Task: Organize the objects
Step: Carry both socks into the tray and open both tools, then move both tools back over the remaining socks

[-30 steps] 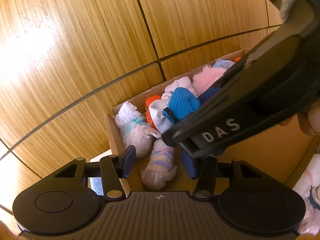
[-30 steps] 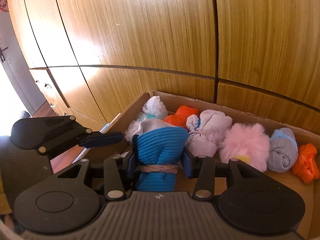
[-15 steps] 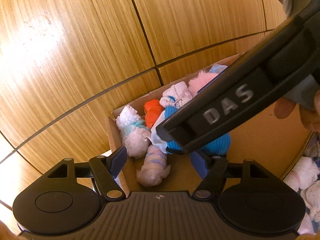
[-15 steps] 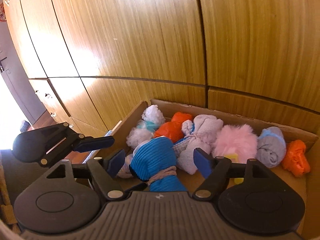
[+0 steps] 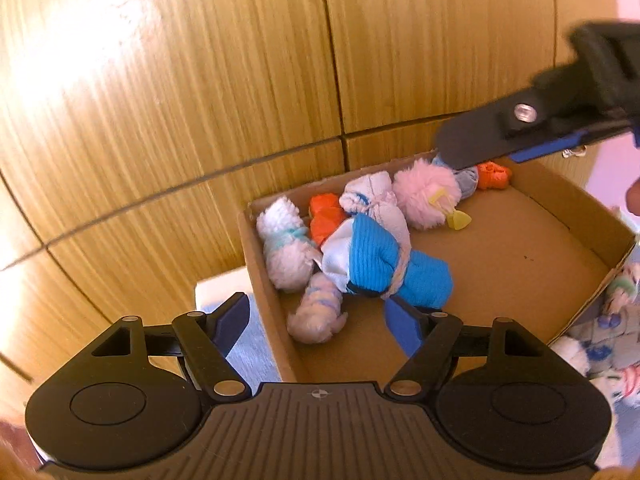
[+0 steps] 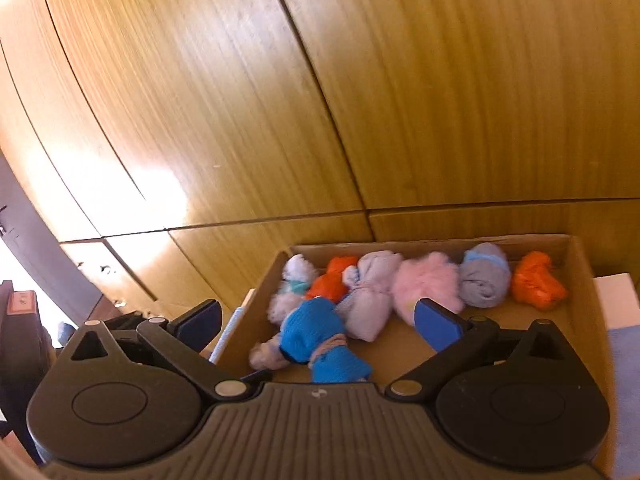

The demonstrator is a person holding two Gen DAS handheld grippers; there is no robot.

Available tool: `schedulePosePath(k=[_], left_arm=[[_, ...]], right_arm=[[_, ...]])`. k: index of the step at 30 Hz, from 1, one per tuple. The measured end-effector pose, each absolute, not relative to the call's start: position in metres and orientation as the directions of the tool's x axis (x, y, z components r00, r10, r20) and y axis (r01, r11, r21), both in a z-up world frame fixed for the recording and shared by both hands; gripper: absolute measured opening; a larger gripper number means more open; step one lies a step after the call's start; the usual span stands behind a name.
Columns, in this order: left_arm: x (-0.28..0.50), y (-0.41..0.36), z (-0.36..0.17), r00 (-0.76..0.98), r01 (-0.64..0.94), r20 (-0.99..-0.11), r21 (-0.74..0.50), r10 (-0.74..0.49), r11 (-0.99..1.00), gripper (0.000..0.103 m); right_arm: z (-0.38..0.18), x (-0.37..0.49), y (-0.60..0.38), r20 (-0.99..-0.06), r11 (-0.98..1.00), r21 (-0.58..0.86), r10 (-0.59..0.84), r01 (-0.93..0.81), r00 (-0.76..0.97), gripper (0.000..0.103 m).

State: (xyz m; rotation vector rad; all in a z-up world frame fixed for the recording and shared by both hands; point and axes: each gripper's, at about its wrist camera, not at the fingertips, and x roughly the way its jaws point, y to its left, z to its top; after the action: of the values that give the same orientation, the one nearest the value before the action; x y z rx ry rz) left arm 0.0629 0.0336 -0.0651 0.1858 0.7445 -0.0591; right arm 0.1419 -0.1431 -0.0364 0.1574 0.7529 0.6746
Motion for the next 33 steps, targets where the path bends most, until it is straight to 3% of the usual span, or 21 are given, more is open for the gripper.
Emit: schedulePosePath(k=[6,11,22,23,24,33], left_arm=[[0.067,0.016,-0.058,0.666,0.069,-0.746,0.044,-0.014,0.997,0.084],[0.056,0.008,-0.052,0.655,0.046,-0.754,-0.011,-0.039,0.999,0.086],[0.029,-0.004,-0.054,0.642,0.018,-0.763,-0.073,-0.068,0.997,0.093],[0.024,-0.003,-0.054,0.643,0.017,-0.762,-0.081,-0.073,0.997,0.095],[0.019,-0.002,-0.055,0.643,0.014,-0.762,-0.084,-0.073,0.996,0.103],[-0.034,0.000,-0.073,0.669,0.024,-0.739,-0.086,-0.079,0.996,0.102]], right_arm=[[-0.044,0.118,-0.176,-0.545,0.786,0.423,0.618,-0.451,0.567,0.102],[-0.050,0.102,-0.182,-0.576,0.800,0.403,0.599,-0.444,0.556,0.102],[-0.043,0.050,-0.238,-0.586,0.844,0.291,0.530,-0.451,0.613,0.102],[-0.044,0.044,-0.243,-0.578,0.849,0.288,0.522,-0.443,0.627,0.102],[-0.043,0.036,-0.252,-0.572,0.855,0.282,0.514,-0.435,0.640,0.102],[-0.064,-0.022,-0.274,-0.571,0.897,0.227,0.439,-0.380,0.694,0.102]])
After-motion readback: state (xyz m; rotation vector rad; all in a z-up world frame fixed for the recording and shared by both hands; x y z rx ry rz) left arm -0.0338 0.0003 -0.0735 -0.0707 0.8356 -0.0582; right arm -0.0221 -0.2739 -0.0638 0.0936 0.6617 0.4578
